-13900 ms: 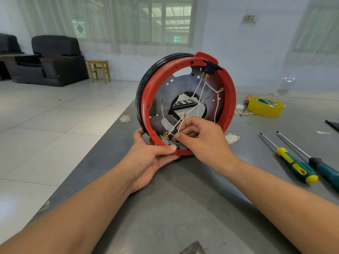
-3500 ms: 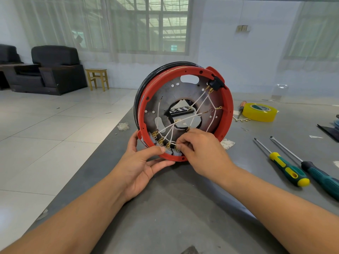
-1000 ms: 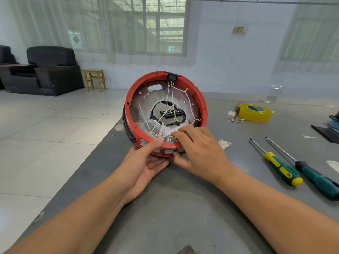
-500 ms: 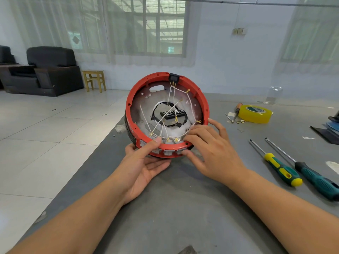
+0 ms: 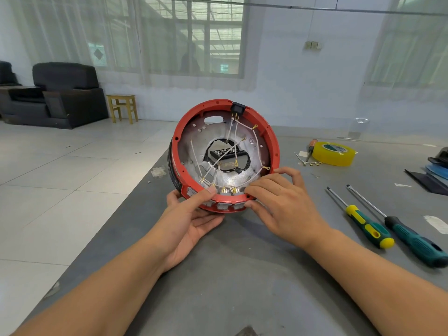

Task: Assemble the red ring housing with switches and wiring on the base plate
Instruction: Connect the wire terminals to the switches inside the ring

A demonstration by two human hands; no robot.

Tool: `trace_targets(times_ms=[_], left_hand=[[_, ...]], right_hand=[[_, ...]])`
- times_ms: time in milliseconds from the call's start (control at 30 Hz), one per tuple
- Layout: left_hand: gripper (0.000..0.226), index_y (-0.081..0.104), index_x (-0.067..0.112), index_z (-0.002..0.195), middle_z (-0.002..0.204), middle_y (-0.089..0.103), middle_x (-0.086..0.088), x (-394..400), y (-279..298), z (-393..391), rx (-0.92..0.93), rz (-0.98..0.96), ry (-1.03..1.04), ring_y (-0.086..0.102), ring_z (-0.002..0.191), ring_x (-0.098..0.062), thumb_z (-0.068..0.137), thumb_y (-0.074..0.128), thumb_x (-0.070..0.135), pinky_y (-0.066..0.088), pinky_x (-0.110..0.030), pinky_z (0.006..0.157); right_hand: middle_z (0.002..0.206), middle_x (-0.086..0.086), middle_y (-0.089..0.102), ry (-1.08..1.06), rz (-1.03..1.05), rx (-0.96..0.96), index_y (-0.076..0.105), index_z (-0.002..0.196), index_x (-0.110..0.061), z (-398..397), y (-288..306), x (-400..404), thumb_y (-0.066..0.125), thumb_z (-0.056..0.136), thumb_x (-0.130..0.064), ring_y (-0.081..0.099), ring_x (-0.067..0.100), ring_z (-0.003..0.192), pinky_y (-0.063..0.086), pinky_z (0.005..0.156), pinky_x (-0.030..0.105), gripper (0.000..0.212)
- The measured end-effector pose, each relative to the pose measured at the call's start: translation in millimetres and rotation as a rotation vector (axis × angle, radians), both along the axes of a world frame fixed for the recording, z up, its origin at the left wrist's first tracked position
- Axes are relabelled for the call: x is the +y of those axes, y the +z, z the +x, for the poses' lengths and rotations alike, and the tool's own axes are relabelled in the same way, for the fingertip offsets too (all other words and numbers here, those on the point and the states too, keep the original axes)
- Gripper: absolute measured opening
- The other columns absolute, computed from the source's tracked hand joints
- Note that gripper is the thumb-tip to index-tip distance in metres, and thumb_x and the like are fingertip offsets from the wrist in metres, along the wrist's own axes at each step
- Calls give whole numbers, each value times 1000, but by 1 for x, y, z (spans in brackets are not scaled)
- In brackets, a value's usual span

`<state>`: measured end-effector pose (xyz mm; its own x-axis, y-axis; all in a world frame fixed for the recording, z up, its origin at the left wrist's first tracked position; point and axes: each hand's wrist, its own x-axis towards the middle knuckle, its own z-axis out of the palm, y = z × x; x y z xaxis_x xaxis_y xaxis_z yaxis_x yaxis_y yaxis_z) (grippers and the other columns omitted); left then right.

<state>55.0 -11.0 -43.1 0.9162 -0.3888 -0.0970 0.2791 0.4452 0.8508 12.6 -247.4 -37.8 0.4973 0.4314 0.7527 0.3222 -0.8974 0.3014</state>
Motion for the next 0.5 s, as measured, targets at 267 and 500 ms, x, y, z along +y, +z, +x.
trace_targets(times_ms=[267, 500], left_hand=[[77, 39, 21, 132, 104, 78, -25, -3, 3, -4, -6, 8, 14, 78, 100, -39, 75, 89, 32, 66, -42, 82], [94, 49, 17, 125, 113, 79, -10, 1, 4, 0, -154, 238, 37, 79, 99, -25, 60, 90, 70, 65, -36, 82]], right_hand=[[122, -3, 68, -88, 121, 76, 72, 115, -18, -9, 1, 16, 53, 102, -41, 57, 25, 129, 38, 115, 47, 32], [117, -3, 65, 17, 288, 250, 68, 117, -15, -17, 1, 5, 54, 102, -41, 59, 16, 113, 51, 94, 28, 33]])
